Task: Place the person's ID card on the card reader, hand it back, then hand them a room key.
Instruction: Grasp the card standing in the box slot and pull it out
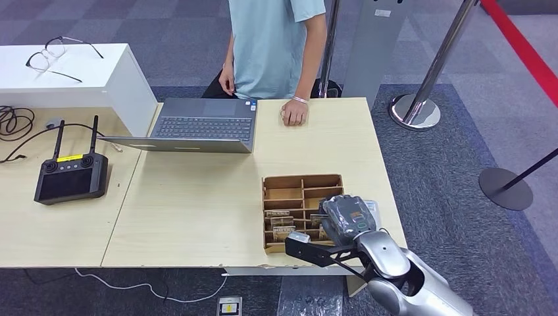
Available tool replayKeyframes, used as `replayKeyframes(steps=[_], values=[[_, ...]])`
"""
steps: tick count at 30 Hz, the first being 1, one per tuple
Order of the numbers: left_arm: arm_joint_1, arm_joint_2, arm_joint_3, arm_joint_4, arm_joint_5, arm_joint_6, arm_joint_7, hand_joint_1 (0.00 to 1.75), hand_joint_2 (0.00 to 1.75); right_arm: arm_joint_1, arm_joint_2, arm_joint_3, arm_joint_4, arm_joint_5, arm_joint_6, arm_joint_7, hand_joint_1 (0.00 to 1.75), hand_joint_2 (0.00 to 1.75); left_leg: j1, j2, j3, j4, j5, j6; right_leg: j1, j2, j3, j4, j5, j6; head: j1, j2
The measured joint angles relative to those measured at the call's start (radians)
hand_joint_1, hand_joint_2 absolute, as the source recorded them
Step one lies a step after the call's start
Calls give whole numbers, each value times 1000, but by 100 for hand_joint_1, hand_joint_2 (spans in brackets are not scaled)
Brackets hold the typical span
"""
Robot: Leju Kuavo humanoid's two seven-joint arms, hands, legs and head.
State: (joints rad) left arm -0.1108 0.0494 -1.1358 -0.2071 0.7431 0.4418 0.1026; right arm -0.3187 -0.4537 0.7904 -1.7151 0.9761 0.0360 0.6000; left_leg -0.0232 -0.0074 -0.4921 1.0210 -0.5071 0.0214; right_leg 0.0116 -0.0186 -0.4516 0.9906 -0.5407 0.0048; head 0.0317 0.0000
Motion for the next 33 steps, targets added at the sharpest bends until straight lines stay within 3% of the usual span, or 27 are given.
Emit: replayKeyframes(steps=[33], values=[[0,-8,0,0,3,1,-14,0,0,-3,6,0,-11,14,-45,-7,175,175,0,0,0,0,0,0,0,0,0,0,0,0,0,0]])
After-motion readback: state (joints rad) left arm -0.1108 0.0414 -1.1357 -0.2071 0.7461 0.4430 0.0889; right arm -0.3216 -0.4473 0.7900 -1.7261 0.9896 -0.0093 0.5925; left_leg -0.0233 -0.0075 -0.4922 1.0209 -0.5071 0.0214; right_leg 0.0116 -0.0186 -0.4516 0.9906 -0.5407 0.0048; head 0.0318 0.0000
